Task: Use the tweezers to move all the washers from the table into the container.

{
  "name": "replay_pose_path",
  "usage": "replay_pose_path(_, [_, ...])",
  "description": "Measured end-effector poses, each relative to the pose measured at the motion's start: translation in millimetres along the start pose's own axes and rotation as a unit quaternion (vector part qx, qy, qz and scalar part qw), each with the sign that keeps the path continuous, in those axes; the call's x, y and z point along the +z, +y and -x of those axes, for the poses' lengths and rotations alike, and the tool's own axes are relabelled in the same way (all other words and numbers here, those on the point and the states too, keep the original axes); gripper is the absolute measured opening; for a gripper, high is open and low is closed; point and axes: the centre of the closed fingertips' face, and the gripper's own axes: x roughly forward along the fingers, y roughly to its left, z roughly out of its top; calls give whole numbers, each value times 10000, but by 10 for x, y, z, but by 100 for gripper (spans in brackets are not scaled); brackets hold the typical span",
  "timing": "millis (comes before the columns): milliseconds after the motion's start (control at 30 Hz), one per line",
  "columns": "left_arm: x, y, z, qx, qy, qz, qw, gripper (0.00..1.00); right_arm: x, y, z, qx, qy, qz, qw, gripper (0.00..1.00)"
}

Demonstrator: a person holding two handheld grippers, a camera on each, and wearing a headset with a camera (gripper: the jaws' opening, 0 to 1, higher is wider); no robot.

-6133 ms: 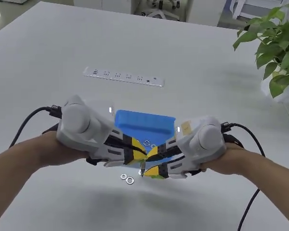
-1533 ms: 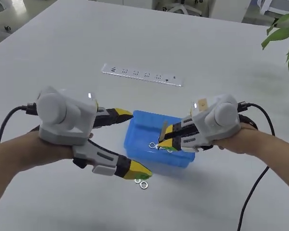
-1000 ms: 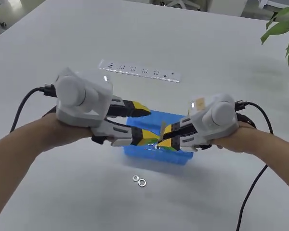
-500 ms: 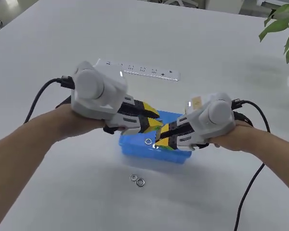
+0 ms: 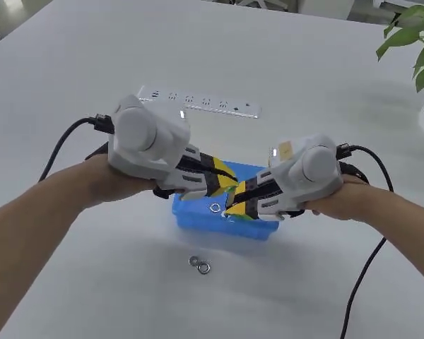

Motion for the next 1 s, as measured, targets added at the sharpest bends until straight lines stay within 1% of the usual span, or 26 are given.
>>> replay_pose_path(367, [16,-20,-17,-30,-11,-57,10000,5,0,-6,23,-54,21,-2,10000,14])
replay_pose_path(667, [82,-39,-5,-62,-98,-100,9999,5,43,-18,88,-149,-4,9,9999,18])
replay_pose_path(767, [86,-9,12,-29,-115,-113,9999,5,75,-16,123,-200,-13,2,9998,20])
replay_pose_path(900, [96,0,37,-21,-115,-125,9999,5,104,-28,175,-310,-63,-38,9995,22])
replay_pose_path(1000, [98,3,55,-32,-107,-109,9999,5,119,-15,208,-339,-58,-27,9994,24])
